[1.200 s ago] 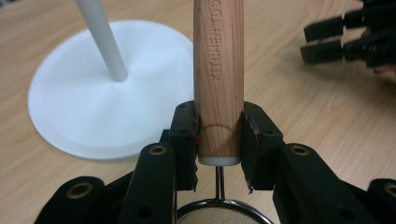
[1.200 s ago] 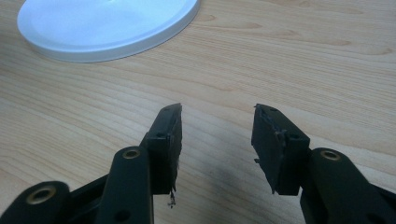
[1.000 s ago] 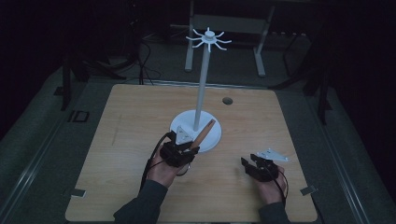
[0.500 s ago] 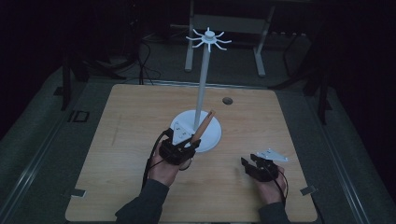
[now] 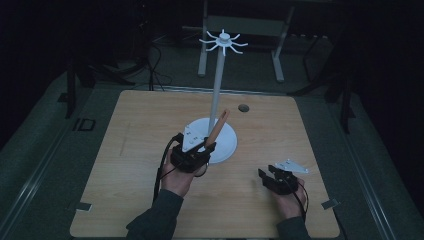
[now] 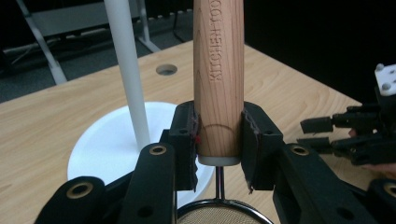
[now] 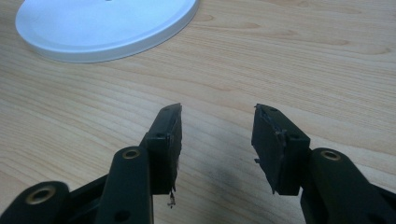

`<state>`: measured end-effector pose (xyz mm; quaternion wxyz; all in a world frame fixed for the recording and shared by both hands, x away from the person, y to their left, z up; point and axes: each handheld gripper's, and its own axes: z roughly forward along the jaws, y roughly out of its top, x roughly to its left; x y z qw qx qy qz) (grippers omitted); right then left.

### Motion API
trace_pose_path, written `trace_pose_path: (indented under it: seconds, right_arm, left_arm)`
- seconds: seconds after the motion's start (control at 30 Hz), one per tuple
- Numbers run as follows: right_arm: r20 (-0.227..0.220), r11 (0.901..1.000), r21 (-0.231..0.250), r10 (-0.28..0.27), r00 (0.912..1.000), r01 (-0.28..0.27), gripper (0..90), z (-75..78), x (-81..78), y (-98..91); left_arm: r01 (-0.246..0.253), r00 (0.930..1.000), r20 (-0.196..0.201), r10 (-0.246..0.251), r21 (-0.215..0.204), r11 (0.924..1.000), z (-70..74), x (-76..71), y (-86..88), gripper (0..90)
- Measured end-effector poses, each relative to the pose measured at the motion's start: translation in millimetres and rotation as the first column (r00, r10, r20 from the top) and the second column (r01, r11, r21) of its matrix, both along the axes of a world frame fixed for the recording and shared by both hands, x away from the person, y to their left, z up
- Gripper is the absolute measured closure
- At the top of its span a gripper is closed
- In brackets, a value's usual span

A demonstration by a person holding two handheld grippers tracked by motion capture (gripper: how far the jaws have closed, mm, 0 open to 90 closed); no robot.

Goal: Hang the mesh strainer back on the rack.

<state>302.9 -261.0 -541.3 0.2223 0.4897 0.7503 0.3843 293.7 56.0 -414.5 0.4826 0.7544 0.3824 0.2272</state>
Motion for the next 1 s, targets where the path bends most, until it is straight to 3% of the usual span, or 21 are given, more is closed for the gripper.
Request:
trace_pose_path:
  seconds: [0.57, 1.0]
  right_arm:
    - [0.0, 1.0, -0.002, 0.001, 1.0, -0.001, 52.2, -0.9, 0.4, -0.1]
    - [0.003, 1.0, -0.001, -0.006, 1.0, 0.006, 52.1, -0.5, 0.3, -0.9]
  left_arm:
    - [-0.038, 0.9984, 0.04, 0.04, -0.048, 0.9981, 17.4, 6.2, 0.7, 69.1]
    - [-0.08, 0.9932, 0.076, 0.088, -0.099, 0.9918, 29.0, 8.5, 6.4, 69.0]
